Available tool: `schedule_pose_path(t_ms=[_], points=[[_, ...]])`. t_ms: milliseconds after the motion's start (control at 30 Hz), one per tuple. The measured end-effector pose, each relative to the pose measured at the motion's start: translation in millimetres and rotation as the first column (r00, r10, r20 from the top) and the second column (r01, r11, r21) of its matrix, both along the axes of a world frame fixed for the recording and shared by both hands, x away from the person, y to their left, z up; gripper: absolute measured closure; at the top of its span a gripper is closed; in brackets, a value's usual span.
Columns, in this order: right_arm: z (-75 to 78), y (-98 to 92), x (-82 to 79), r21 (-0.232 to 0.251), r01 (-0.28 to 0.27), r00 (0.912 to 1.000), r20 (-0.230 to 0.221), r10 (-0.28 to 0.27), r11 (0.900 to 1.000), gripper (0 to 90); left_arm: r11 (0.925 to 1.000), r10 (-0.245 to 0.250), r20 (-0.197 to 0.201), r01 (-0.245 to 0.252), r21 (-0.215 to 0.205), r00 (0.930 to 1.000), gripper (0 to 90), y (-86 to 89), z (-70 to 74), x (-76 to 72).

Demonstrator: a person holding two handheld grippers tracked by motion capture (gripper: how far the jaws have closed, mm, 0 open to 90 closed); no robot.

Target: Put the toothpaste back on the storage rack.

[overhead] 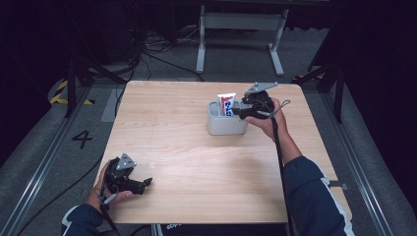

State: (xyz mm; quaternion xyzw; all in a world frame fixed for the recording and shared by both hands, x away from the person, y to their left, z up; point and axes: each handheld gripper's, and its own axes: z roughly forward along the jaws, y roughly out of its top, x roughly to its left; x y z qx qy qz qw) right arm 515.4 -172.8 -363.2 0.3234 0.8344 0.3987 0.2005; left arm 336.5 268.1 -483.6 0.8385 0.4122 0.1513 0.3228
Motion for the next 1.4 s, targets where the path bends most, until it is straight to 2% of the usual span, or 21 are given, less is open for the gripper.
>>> schedule_pose_path(t_ms=[133, 267, 467, 700, 733, 800, 967, 1233, 1400], points=[[5.1, -1.8, -6.5, -0.017, -0.008, 0.9999, 0.010, 0.008, 1.000, 37.0, 1.0000, 0.000, 0.000, 0.000, 0.000, 1.0000, 1.3, 0.0, 0.0, 0.0], [8.6, -2.7, -13.1, -0.014, -0.021, 0.9995, 0.022, 0.022, 1.000, 36.4, 1.0000, 0.000, 0.000, 0.000, 0.000, 1.0000, 1.3, 0.0, 0.0, 0.0], [13.0, 0.0, -28.1, -0.072, -0.040, 0.9975, 0.055, 0.044, 0.997, 35.2, 1.0000, 0.000, 0.000, 0.000, 0.000, 1.0000, 1.3, 0.0, 0.0, 0.0], [14.2, -2.3, -44.8, -0.101, -0.062, 0.9951, 0.071, 0.069, 0.993, 34.4, 1.0000, 0.001, 0.000, -0.001, 0.000, 1.0000, 1.3, 0.0, 0.0, -0.1], [14.2, -2.7, -47.2, -0.106, -0.062, 0.9947, 0.074, 0.070, 0.992, 34.4, 0.9999, -0.008, 0.014, 0.008, 0.010, 0.9999, 1.3, 0.7, 0.2, 1.0], [13.9, -4.2, -53.1, -0.115, -0.066, 0.9940, 0.079, 0.075, 0.991, 34.2, 0.9999, -0.005, 0.014, 0.005, 0.012, 0.9999, 1.3, 0.7, 0.2, 0.6], [10.7, -8.7, -64.0, -0.137, -0.077, 0.9924, 0.085, 0.090, 0.987, 33.8, 0.9999, -0.004, 0.012, 0.004, 0.012, 0.9999, 1.3, 0.7, 0.3, 0.5], [1.0, -23.0, -81.9, -0.163, -0.107, 0.9904, 0.070, 0.119, 0.981, 33.8, 0.9999, -0.004, 0.012, 0.004, 0.012, 0.9999, 1.3, 0.8, 0.3, 0.5], [-8.3, -32.5, -94.4, -0.208, -0.114, 0.9889, 0.069, 0.131, 0.971, 32.5, 0.9999, -0.004, 0.012, 0.004, 0.012, 0.9999, 1.2, 0.8, 0.3, 0.6]])
